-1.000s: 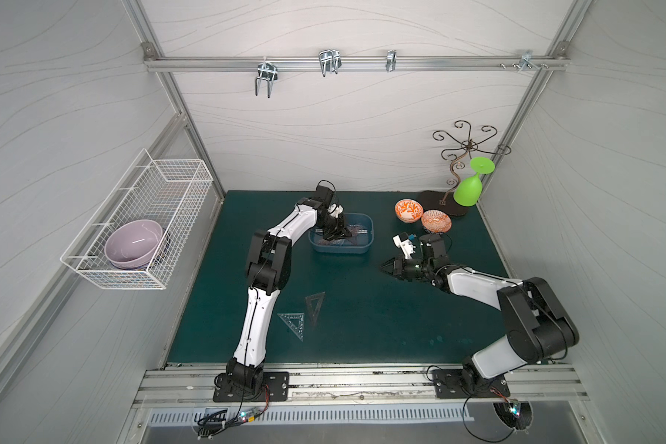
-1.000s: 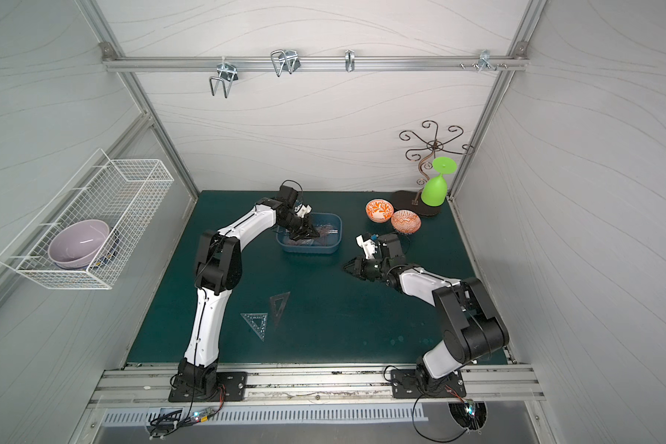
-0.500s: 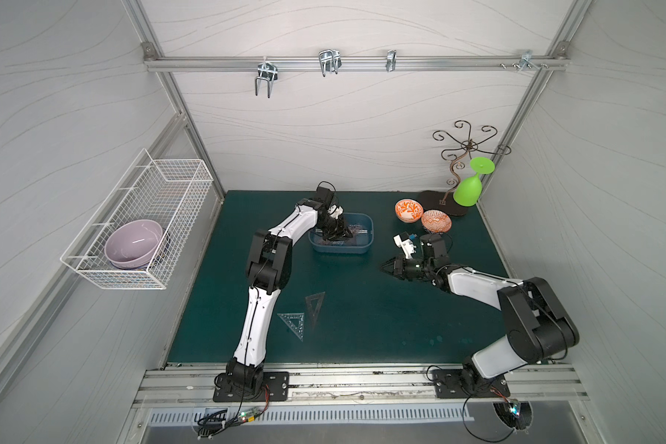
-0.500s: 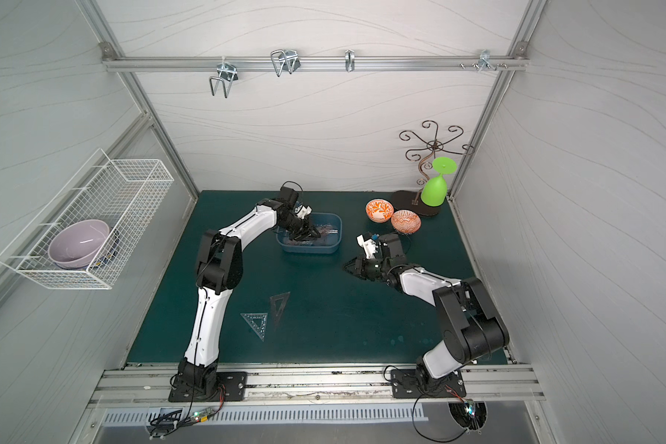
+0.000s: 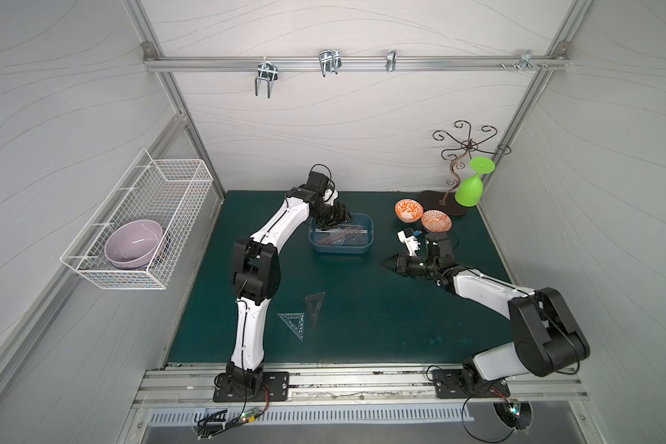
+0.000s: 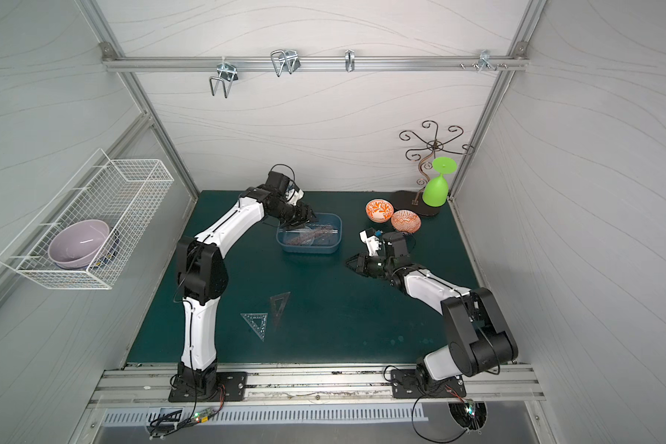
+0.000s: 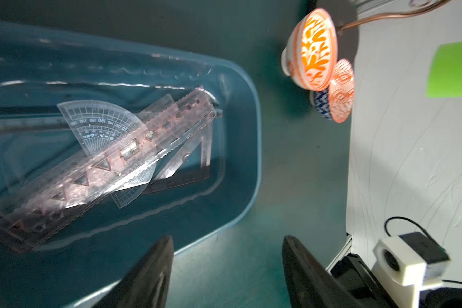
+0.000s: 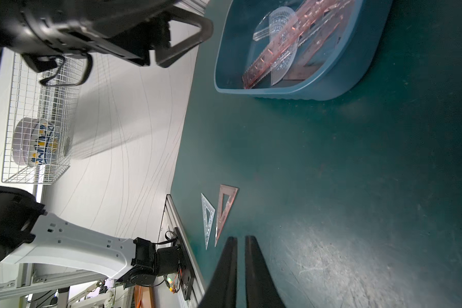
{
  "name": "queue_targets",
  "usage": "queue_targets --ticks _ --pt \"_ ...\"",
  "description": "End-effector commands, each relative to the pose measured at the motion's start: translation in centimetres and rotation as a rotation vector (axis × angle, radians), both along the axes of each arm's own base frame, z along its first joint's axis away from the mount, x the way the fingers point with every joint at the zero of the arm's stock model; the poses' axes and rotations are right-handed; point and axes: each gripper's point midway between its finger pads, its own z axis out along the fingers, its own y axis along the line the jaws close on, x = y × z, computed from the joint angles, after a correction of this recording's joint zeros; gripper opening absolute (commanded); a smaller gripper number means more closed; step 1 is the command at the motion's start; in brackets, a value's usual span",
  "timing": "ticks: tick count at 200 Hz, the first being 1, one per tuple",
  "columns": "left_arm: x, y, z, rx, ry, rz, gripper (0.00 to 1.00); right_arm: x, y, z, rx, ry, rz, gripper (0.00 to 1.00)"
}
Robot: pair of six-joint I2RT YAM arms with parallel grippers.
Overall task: Put the scattered rulers into the storage box
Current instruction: Place the ruler in the storage box.
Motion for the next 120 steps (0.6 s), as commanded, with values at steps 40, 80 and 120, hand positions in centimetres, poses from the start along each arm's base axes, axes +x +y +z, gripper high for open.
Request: queue_targets --ticks 40,80,120 --pt "-5.5 3.0 8.0 0.016 -0.19 0.048 0.7 -3.3 1.5 1.6 -0.178 -0.133 0.049 0.18" --pt "-13.3 7.2 4.2 0.083 -0.133 0.122 0.66 -6.2 4.5 0.2 -0.443 -0.277 0.115 0.19" --pt "-18.3 11.3 -1.6 0.109 -0.009 0.236 0.62 -8.4 10.4 -1.7 -0.665 -0.418 0.277 0.21"
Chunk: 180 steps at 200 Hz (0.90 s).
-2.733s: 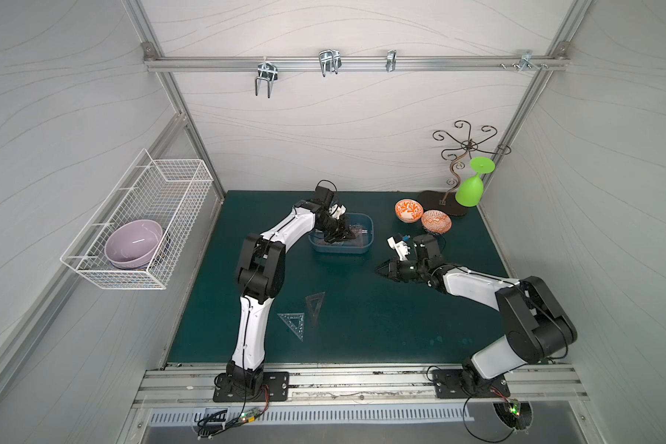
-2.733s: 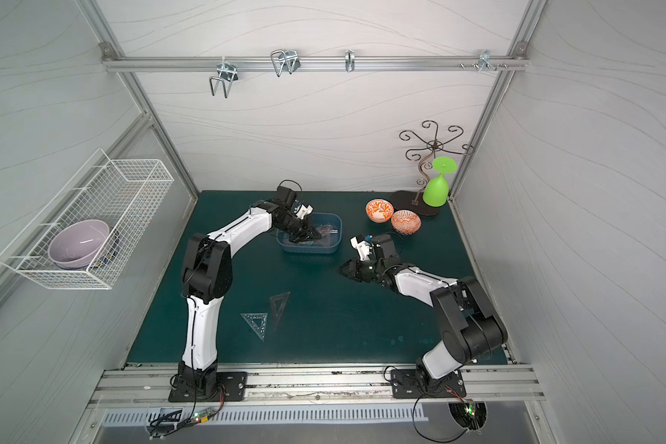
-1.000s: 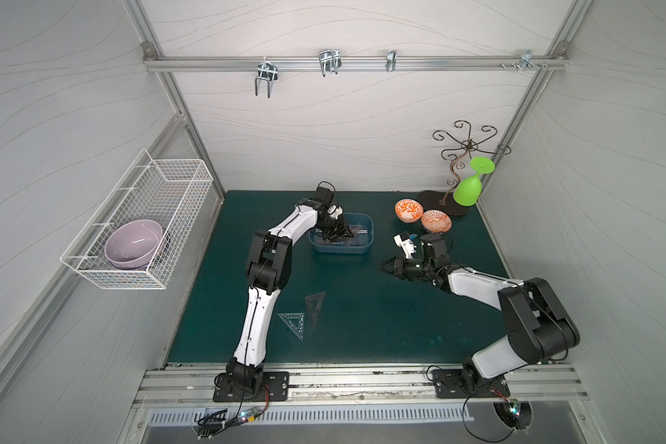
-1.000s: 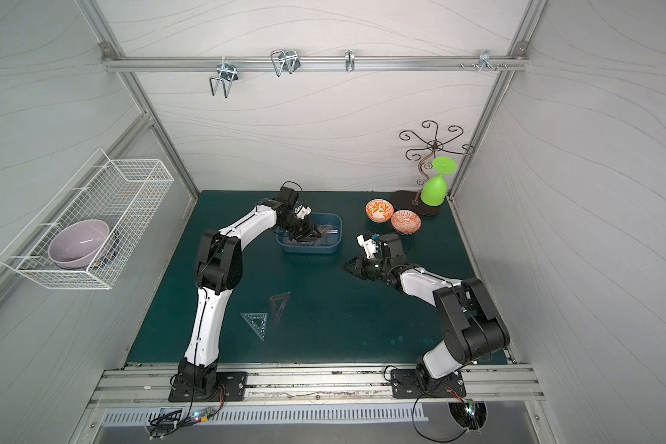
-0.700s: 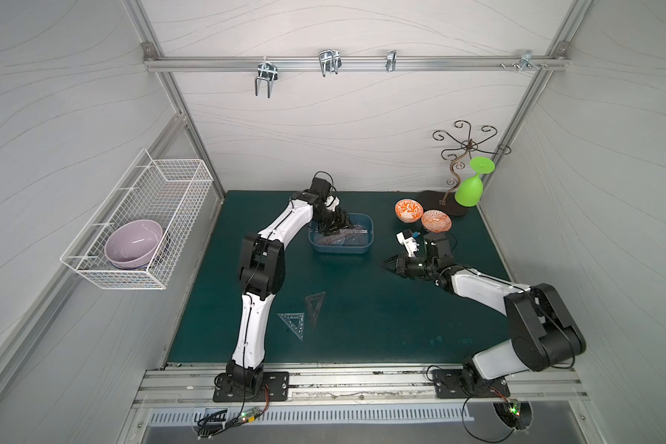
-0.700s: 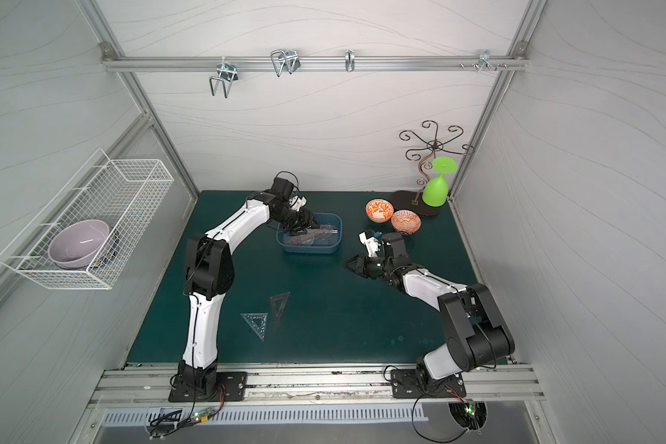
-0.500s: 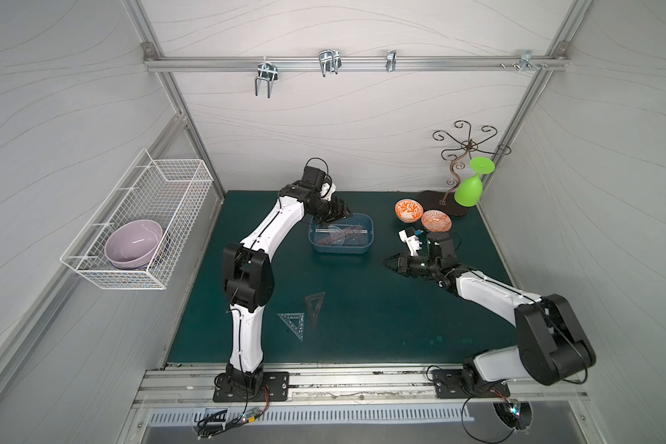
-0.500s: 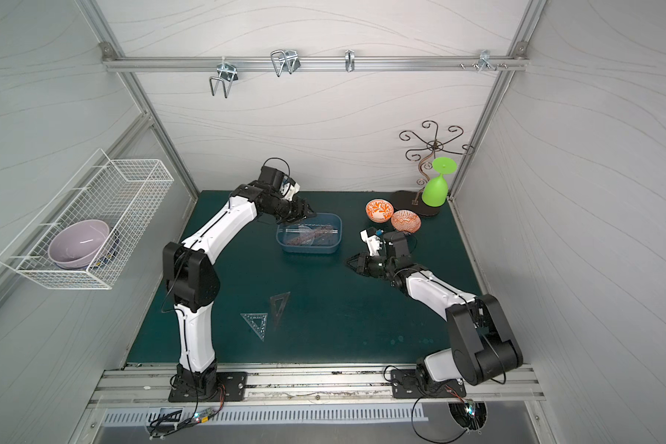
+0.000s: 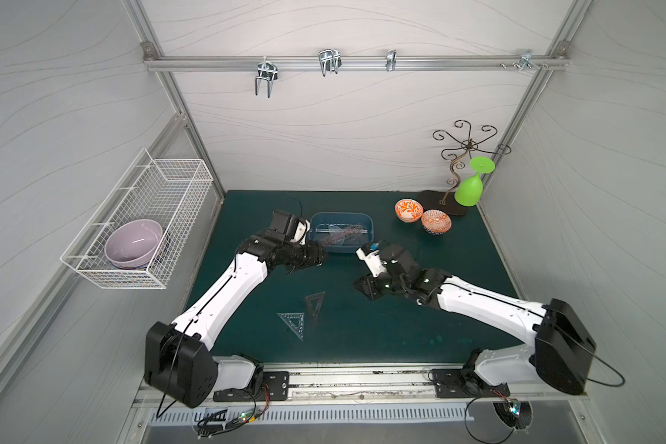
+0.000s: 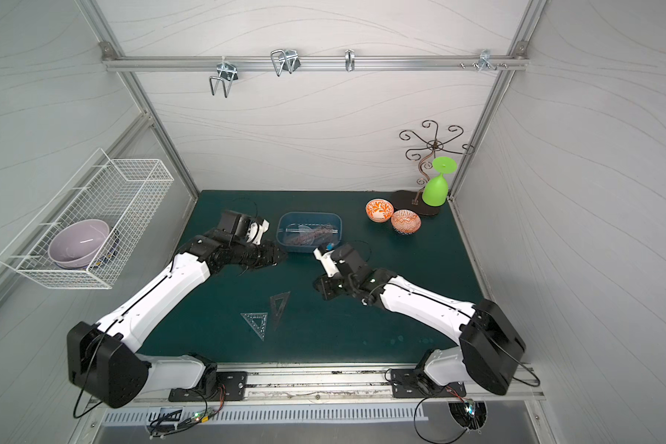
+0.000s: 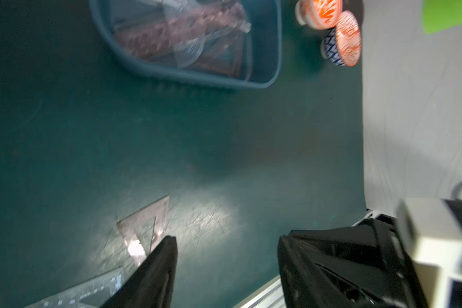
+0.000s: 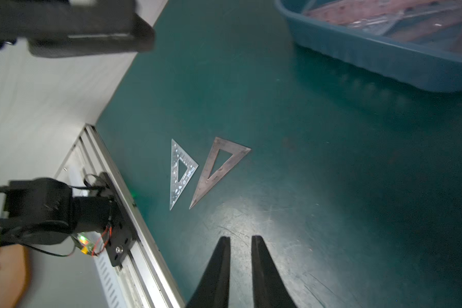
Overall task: Put the scattered rulers into the storage box
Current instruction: Place the ruler in the storage box, then pick up the ruler from the center of the board.
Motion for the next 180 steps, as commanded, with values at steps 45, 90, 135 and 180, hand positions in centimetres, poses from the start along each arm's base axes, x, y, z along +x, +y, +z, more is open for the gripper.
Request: queue_targets --ticks 45,90,135,180 --pt "-4.0 6.1 -6.1 0.014 0.117 0.243 0.6 -1.6 6.0 -6.6 -0.325 -0.119 0.14 0.45" --pt "-4.8 6.3 -5.4 -0.042 0.107 0.295 0.6 -0.5 8.5 -9.1 -0.386 -0.123 0.151 0.73" --pt "-4.4 6.8 -6.0 -0.052 0.113 0.309 0.59 1.0 9.2 -11.9 -0.493 -0.135 0.14 0.78" --pt "-4.1 6.6 -6.2 -0.082 0.127 0.305 0.59 1.5 8.8 -13.3 -0.543 -0.155 0.133 0.79"
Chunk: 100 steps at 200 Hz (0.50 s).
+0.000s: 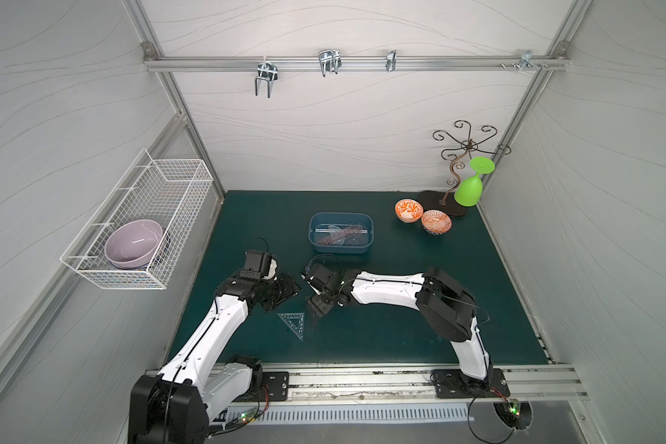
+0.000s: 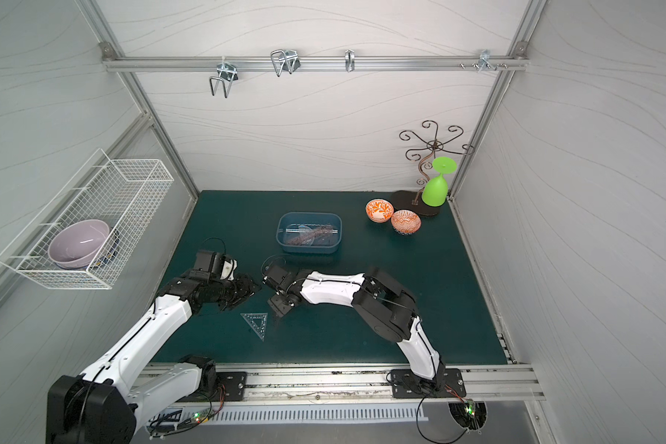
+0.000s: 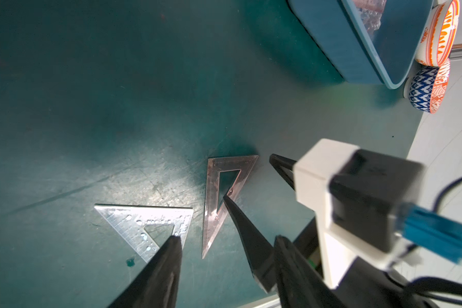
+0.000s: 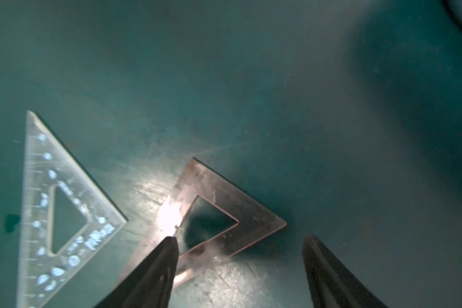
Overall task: Put the scattered rulers into the storage box
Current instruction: Pick up the ruler from the center of the board.
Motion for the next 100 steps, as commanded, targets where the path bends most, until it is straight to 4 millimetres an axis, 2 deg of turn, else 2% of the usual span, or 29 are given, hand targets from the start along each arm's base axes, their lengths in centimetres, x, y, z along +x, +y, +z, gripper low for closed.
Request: queue_targets --ticks 1,40,100 --pt "0.9 -0.4 0.5 -0.038 -0.03 -0.005 0.59 0.4 -0.9 -1.1 -0.069 -0.02 -0.004 0.79" --pt "1.1 -0.5 0.2 -0.059 -0.02 -0.004 0.59 1.2 -2.2 -2.3 -0.122 -0.045 -0.032 0.79" --pt "1.2 -0.4 -0.1 -0.063 -0.013 0.001 0.59 2.1 -4.5 -2.7 -0.117 -0.022 -0.083 0.77"
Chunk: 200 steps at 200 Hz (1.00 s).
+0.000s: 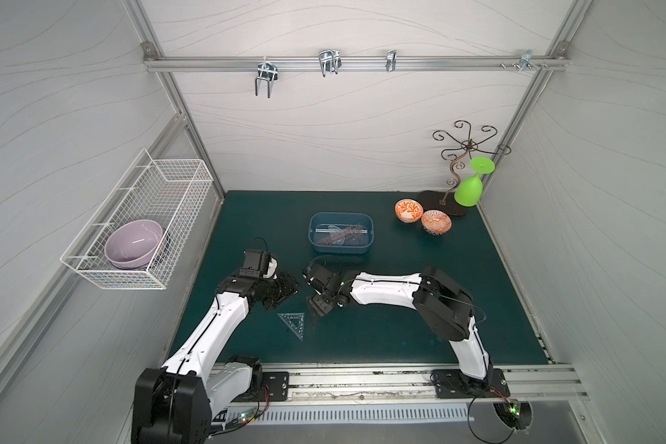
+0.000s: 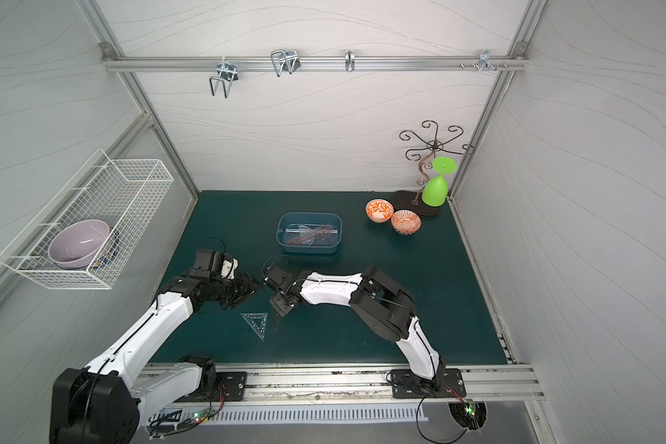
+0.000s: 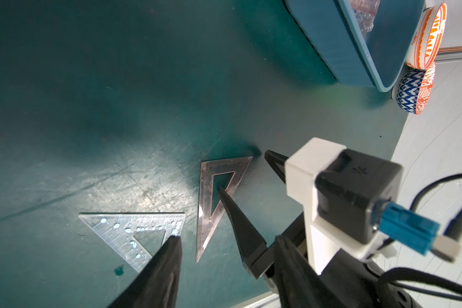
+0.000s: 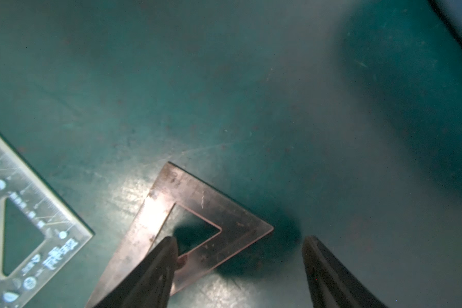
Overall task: Put the scattered rulers into the storage box
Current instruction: Pick up the ruler from the center of the board.
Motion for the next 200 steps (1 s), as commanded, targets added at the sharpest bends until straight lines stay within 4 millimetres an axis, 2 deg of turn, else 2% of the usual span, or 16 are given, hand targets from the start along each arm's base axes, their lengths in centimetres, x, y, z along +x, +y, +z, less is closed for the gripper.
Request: queue_targets --ticks 1,55,107,147,168,186,200 --pt "0.7 -0.1 0.3 -0.017 -0.025 -0.001 0.59 0.7 -3.8 -2.0 -0.103 0.014 -0.05 0.77" --pt "0.7 -0.3 -0.3 -0.027 -0.012 -0.004 0.59 1.0 -6.9 -1.8 -0.086 0.042 -0.09 0.75" --pt "0.9 -0.6 -0.5 -0.043 -0.008 -0.007 0.59 1.5 -10.6 -1.0 -0.074 0.06 -0.127 0.66" --pt "1.1 -1.5 -1.4 -0.1 0.016 -0.011 0.58 0.5 -10.0 1.5 0.09 0.164 -0.072 0.63" --pt "1.0 -2.1 -1.8 -0.121 0.019 -0.018 0.58 1.6 -10.0 2.3 0.236 0.298 -0.091 0.62" --pt "0.7 -2.6 -2.1 -0.121 0.024 -0.036 0.57 2.8 -10.5 2.4 0.333 0.391 -0.124 0.58" --pt "0.6 -2.7 -2.2 -0.12 0.029 -0.041 0.57 3.1 -10.9 2.3 0.372 0.442 -0.145 0.55"
